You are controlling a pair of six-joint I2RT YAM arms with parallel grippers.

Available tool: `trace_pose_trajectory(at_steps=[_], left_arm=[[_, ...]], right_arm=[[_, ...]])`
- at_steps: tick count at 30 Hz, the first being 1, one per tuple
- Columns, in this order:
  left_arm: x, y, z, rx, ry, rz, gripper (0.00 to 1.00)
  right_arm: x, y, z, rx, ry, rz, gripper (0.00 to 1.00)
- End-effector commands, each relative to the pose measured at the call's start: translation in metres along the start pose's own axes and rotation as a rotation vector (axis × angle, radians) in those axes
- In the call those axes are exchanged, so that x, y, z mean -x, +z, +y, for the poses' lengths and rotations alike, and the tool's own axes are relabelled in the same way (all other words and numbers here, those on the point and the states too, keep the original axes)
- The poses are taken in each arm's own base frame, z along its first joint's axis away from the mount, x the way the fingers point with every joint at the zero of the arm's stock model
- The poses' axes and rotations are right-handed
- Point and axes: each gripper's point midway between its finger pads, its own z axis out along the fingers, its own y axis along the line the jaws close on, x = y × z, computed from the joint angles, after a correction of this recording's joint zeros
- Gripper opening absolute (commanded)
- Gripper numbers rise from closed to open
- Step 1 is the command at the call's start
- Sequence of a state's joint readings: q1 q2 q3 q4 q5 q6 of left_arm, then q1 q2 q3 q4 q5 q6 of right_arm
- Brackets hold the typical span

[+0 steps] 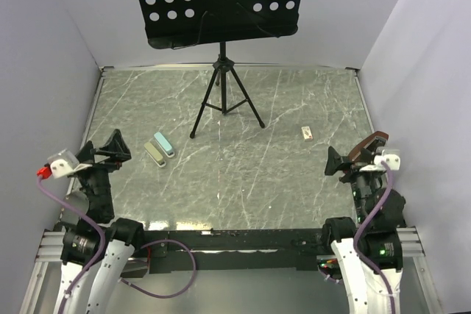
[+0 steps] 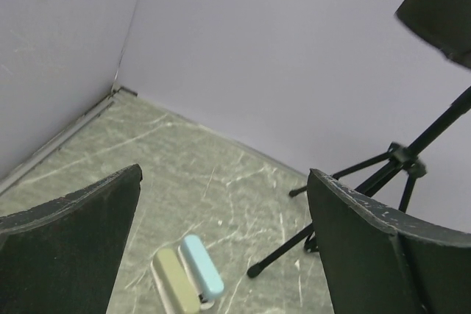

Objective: Load the staples into the stapler

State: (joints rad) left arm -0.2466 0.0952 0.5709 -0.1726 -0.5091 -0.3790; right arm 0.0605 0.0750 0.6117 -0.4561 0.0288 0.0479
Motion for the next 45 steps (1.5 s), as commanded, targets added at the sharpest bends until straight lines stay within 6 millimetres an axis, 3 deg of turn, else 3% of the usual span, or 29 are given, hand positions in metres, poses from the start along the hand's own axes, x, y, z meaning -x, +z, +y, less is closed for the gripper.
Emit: trace_pose_trajectory(at_steps=[1,7,16,20,26,36,45], left_arm=[[0.006,0.0,-0.002,0.013,-0.01,0.021,1.0],[0.013,-0.008,-0.003,-0.012,-0.025,-0.002,1.0],[0.019,-0.017,-0.004,-0.044,-0.047,-0.021,0.99],[0.022,-0.02,-0.005,-0.061,-0.058,-0.028,0.99],[0.027,-0.023,-0.002,-0.059,-0.068,-0.053,0.99],[0.024,-0.021,-0.004,-0.065,-0.061,-0.043,1.0],[0.022,-0.02,-0.005,-0.063,-0.053,-0.038,0.97]], right_arm=[[-0.005,0.009,0.005,-0.021,0.098,0.168,1.0],[-0.036,0.038,0.018,-0.036,0.204,0.458,1.0],[-0.093,0.108,0.001,-0.209,0.218,0.717,1.0],[-0.133,0.146,0.002,-0.188,0.169,0.887,1.0],[-0.183,0.181,0.0,-0.153,0.092,1.039,1.0],[-0.233,0.212,-0.011,-0.153,0.043,1.153,0.96],[-0.262,0.214,-0.016,-0.146,0.016,1.223,0.87]])
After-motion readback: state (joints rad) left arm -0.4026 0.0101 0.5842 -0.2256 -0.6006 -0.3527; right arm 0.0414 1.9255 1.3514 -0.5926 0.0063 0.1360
